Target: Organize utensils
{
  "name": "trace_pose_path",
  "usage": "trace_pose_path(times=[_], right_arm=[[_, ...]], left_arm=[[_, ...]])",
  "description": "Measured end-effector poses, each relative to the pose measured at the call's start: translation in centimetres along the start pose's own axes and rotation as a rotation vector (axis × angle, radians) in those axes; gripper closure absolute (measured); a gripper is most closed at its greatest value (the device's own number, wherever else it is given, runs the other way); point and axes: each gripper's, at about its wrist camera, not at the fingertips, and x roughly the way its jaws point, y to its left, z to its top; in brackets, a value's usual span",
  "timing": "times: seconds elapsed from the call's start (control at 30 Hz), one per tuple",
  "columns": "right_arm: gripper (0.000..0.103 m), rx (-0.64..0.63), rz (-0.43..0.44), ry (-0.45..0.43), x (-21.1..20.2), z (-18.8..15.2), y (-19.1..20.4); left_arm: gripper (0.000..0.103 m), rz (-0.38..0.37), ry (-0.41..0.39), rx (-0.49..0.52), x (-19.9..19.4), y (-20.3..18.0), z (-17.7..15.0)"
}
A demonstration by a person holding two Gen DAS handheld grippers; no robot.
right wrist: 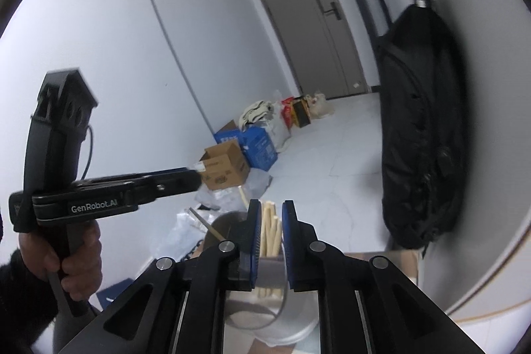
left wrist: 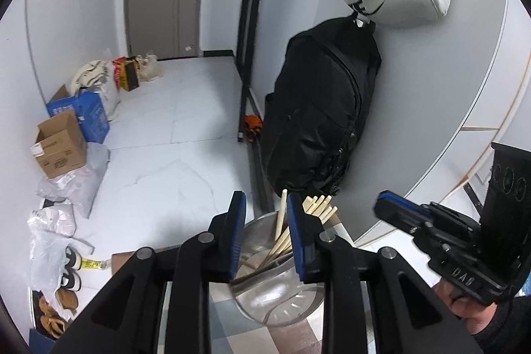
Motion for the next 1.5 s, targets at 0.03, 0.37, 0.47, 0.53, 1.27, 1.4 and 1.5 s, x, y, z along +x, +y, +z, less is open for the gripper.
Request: trace_pose_path(times=[0.03, 0.37, 0.47, 0.53, 1.27, 1.4, 1.5], right_arm=[[0.089, 0.002, -0.004, -0.004, -0.5, 0.0, 0.0], [0.066, -0.043, -0.004, -0.058, -4.4, 0.2, 2.8], [0.062, -0.054, 0.001, -0.077, -5.5, 0.2, 3.8], [0.053, -0.063, 0.003, -0.088, -6.2, 0.1, 4.3], [0.0, -0.091, 0.05, -0.2, -12.4, -2.7, 8.6], [0.0, -0.097, 0.043, -0.198, -12.6, -3.1, 8.7], [0.0, -0.099, 0.04, -0.199, -12.9, -3.3, 8.8]], left_arm=[[0.083, 0.01, -0.005, -0.001, -0.2, -0.1, 0.0], [0.061, 0.073, -0.078, -0.021, -3.9, -1.5, -1.0], [0.055, 0.096, -0.128, -0.015, -5.3, -2.0, -1.5], [0.053, 0.104, -0.141, -0.019, -5.8, -2.1, -1.8], [0.013, 0.24, -0.315, -0.115, -11.3, -3.6, -7.3], [0.013, 0.246, -0.314, -0.118, -11.6, -3.8, -7.8], [0.013, 0.254, -0.326, -0.128, -11.9, -3.9, -8.1]])
